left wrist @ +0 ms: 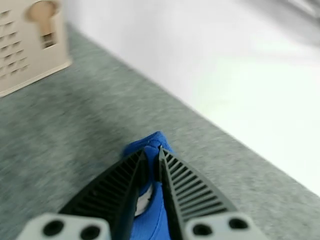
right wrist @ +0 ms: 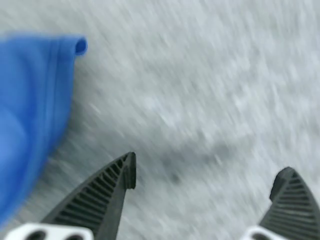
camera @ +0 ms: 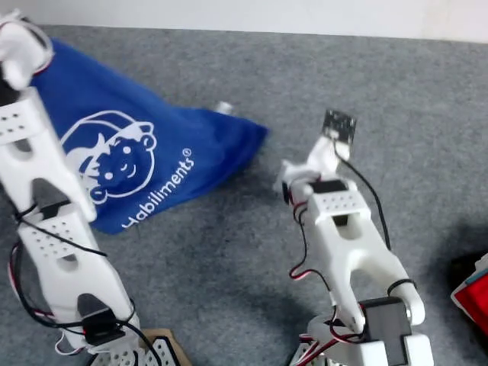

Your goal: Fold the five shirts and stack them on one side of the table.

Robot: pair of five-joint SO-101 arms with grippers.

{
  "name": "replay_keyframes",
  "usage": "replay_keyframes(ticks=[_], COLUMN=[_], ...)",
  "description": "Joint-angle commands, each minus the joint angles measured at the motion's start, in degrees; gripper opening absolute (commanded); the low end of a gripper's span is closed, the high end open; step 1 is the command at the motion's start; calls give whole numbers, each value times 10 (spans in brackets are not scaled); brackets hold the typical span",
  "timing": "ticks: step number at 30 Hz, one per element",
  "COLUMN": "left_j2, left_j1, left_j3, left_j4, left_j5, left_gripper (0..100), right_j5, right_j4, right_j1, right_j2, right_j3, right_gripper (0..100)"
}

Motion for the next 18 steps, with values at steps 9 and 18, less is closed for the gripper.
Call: replay_keyframes(ticks=[9, 18], left_j2=[-12, 114], left_j1=[-82, -95], left_j3=[-22, -25], left_j4=[112, 111], left_j5=[-62, -70], left_gripper=[6, 6], right_j5=[-40, -40], right_j4=[22, 142], right_j1=[-76, -95], right_j2=[300, 506], right_j3=[-366, -700], right_gripper=[407, 407])
